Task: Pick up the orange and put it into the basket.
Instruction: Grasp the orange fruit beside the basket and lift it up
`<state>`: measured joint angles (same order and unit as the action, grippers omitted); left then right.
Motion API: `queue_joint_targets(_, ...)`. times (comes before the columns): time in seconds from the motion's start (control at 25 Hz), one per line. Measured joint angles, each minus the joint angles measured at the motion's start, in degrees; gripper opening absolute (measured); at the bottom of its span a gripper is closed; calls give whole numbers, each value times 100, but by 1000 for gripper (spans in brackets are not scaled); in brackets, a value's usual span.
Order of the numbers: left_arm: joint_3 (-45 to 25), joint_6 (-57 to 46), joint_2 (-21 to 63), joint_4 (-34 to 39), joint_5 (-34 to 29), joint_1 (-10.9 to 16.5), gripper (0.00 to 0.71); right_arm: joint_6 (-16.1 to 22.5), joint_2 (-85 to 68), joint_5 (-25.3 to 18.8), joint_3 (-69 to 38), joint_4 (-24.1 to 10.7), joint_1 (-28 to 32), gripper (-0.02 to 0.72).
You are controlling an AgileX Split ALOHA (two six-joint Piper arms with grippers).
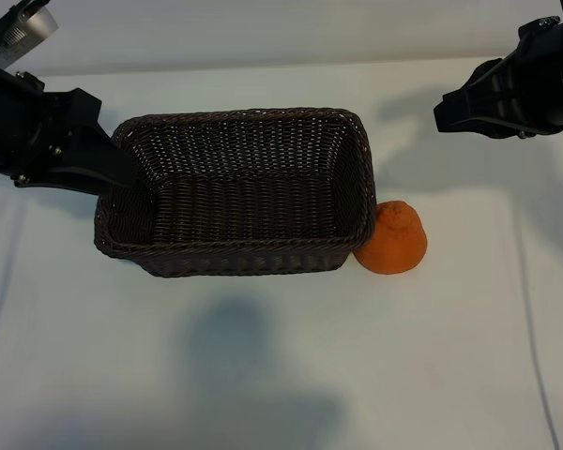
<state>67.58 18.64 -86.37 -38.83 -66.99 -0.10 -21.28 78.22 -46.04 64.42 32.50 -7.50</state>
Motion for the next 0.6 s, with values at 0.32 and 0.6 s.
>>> queue_joint_targets(0.32,0,-11,0,5,27,0,419,0,0,320,0,0,0,232)
queue_joint_targets(0.6,0,26,0,5,152,0,419,6,0,387,0,-197,0,256)
